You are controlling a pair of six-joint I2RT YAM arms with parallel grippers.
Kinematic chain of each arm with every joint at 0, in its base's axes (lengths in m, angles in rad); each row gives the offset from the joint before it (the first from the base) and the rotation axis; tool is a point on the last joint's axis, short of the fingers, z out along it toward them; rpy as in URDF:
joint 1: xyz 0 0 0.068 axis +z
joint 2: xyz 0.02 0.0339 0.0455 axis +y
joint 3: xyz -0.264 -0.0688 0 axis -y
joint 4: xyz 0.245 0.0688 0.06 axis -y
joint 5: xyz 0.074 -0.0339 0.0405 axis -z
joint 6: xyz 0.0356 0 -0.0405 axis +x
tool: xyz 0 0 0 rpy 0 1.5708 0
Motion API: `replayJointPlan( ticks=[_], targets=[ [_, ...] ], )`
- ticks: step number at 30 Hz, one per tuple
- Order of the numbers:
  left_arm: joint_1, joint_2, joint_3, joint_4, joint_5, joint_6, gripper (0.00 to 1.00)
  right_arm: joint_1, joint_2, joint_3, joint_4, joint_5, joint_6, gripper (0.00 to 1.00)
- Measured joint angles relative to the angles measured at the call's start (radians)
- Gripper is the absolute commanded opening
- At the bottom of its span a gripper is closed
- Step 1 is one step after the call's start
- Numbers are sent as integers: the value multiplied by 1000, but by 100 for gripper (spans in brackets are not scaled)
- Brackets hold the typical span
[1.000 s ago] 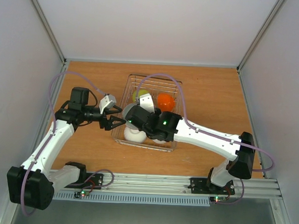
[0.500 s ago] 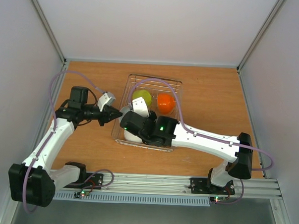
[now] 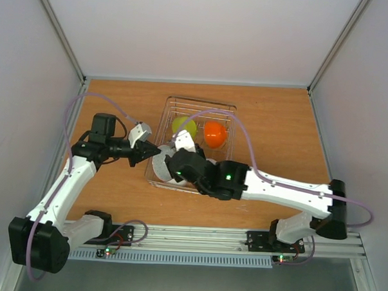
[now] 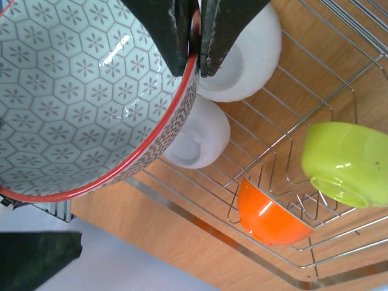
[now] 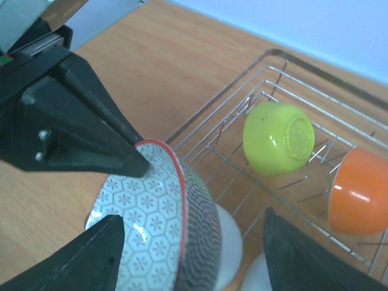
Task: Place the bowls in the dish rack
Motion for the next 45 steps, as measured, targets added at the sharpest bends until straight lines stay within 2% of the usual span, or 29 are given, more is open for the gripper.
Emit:
replayJointPlan(
  ticks=[4,6,10,13,17,22,26,36,38,40,45],
  targets=[
    [0,-6,0,-4,28,24,0,1,-132,-108,83,-48,-27,93],
    [0,-6,0,-7,37,35,0,-1,-200,-156,121,-83,-36,99],
    [0,-6,0,-13,52,49,1,-29,-371,-299,219,-239,-28,99],
    [0,-6,0,-22,66,61,0,-108,-465,-393,291,-403,16,99],
    [0,-6,0,-44,88,79,1,-195,-481,-459,383,-597,85,99],
    [0,-6,0,-84,120,116,1,-261,-424,-497,477,-801,169,99],
    [3,-6,0,-114,140,144,1,-280,-375,-526,539,-883,214,99],
    [4,-6,0,-130,155,172,1,-282,-345,-610,640,-963,306,98],
    [4,-6,0,-130,155,172,0,-282,-327,-623,675,-988,325,91],
    [4,-6,0,-130,155,172,1,-282,-307,-634,713,-1015,343,79],
    [14,-7,1,-131,144,172,1,-289,-278,-643,760,-1053,379,29]
  ],
)
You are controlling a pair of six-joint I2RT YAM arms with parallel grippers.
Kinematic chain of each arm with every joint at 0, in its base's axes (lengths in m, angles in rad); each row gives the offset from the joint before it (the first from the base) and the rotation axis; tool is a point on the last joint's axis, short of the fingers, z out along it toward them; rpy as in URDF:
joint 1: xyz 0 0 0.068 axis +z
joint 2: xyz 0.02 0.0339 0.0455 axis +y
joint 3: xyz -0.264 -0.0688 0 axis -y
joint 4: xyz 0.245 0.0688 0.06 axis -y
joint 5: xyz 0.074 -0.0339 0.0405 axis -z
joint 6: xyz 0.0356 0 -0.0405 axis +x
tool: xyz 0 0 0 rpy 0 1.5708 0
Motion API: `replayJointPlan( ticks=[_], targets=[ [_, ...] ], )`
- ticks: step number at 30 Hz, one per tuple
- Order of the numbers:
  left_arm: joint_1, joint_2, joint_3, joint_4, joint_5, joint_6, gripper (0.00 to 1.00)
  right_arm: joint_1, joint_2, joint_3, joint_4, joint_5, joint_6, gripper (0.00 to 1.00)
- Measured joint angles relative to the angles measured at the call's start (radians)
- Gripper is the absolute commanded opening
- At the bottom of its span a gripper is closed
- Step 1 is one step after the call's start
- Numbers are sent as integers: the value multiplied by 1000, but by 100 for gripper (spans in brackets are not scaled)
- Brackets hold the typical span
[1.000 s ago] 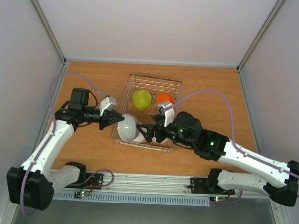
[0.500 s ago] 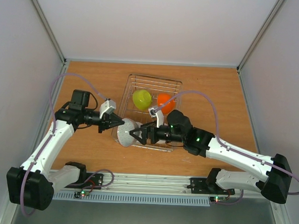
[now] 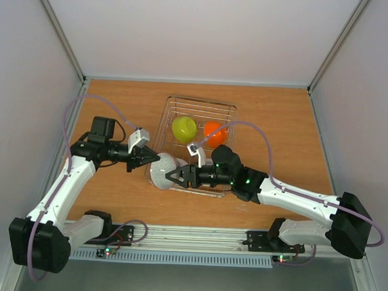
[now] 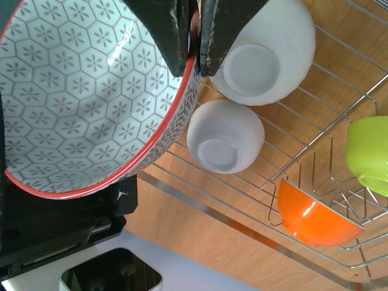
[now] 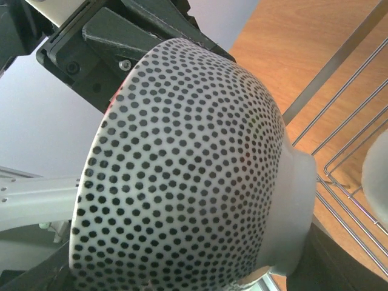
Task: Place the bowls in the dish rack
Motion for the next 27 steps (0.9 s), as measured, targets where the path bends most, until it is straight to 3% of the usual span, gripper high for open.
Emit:
replayJointPlan(
  ticks=[3,9,12,13,15,21,27],
  targets=[
    [1,0,0,-3,-13,-2,0,-5,6,-2,3,-2,11,3],
    [0,0,0,-2,-12,-5,3,-5,3,-2,-4,0,7,1],
    [-5,-7,0,20,-14,-26,46,-4,-16,18,-59,12,-25,1],
    [-8,-14,0,39,-18,-39,56,-3,-23,34,-96,19,-40,1],
    [-6,-31,-3,76,-31,-66,65,-2,-42,85,-213,56,-83,1],
    [-5,-94,-54,219,-124,-175,71,2,-8,340,-604,293,-229,1],
    [-5,-83,-66,271,-185,-233,68,1,120,474,-830,499,-328,1]
  ],
)
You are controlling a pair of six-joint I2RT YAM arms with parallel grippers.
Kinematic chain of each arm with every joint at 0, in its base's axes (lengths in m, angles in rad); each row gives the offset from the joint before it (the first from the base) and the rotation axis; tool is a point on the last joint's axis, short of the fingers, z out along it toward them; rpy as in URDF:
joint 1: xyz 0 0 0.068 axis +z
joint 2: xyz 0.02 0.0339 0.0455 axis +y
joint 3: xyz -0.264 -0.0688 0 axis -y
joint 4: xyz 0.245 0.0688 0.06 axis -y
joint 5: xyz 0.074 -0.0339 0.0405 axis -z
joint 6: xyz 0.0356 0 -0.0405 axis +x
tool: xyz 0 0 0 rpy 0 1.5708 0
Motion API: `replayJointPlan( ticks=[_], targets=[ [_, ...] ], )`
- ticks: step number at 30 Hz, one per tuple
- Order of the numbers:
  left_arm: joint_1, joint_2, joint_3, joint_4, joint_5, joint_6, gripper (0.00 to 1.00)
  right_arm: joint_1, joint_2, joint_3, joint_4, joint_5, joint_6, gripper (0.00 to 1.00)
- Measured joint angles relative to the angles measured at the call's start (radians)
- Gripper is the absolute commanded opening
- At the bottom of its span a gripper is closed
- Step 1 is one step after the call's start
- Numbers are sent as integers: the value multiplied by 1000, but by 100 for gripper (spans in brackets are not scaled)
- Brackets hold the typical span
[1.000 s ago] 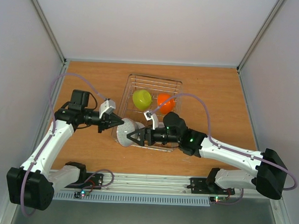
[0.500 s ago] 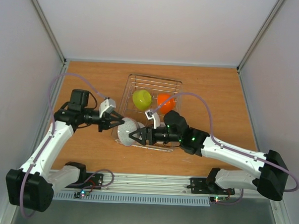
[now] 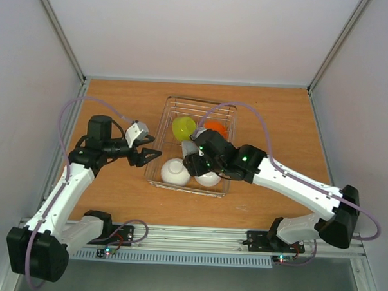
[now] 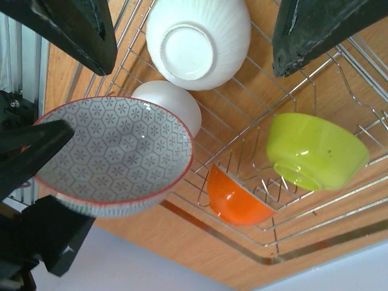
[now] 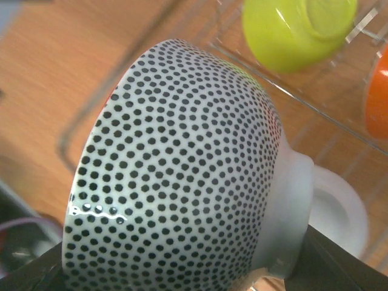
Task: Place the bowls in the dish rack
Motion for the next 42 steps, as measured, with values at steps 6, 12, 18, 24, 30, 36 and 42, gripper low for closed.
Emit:
replayJointPlan(
  ticks=[6,12,18,24,30,36,42],
  targets=[
    [-42,102,46,-41,-64,0,58,0,79,6,-138,123,-23,2],
    [-200,171,98,-111,-179,59,46,-1,27,5,-190,230,-13,1],
    [-256,252,139,-196,-236,120,24,-1,-5,4,-192,239,-13,1],
    [-296,340,180,-309,-228,194,1,-1,-4,-7,-190,240,-13,1],
    [-357,410,185,-370,-224,242,0,-1,-5,-39,-183,238,-13,1],
    [-410,438,191,-395,-224,261,1,-1,-13,-65,-179,239,-10,1],
    [-475,523,196,-378,-262,260,0,-1,-52,-83,-159,232,-10,1]
  ],
)
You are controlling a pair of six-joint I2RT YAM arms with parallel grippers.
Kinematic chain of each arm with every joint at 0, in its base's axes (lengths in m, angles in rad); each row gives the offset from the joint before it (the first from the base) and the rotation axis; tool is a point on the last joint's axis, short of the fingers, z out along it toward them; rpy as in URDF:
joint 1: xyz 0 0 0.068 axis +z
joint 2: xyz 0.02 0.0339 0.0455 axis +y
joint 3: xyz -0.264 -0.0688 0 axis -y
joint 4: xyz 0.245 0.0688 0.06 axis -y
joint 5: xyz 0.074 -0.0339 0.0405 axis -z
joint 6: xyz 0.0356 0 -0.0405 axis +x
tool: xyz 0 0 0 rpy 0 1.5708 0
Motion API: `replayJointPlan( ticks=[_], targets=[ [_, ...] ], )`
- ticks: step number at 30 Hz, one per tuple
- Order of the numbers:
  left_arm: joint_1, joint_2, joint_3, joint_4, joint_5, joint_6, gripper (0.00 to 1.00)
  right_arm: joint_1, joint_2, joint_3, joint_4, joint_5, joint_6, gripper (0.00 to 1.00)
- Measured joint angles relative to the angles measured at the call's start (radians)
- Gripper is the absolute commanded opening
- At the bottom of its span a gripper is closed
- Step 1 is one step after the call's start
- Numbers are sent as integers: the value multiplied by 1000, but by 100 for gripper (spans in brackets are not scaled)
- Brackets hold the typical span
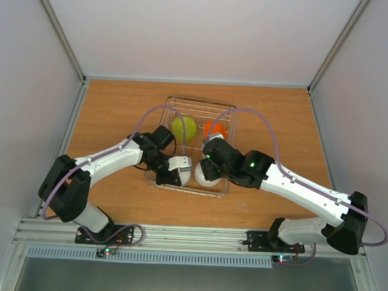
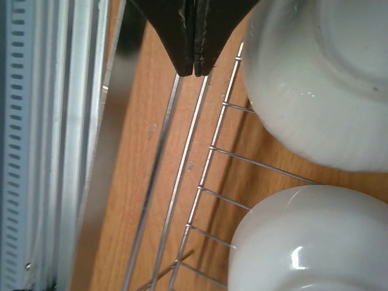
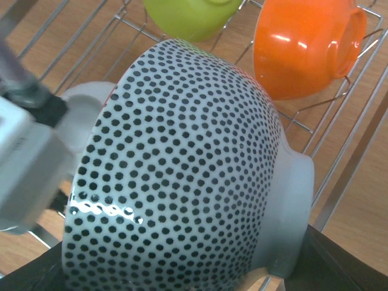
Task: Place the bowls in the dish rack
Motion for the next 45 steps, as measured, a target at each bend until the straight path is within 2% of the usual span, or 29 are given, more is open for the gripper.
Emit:
replayJointPlan(
  ticks=[15,31,38,42,45],
  targets=[
    [-22,42,-17,156,-234,-86,0,0,6,-23,80,-146,-23,1],
    [-22,36,-66,335,-522,-182,1,0,16,-52,103,-177,-27,1],
    [11,-92,-124,385,-443,-189,0,2,24,-58,113,-206,-34,1],
    [70,-242,-182,419,-350,-190,0,14,35,-58,114,-227,-46,1],
    [105,-361,-220,458,-340,-194,0,21,69,-58,111,-233,-56,1]
  ],
)
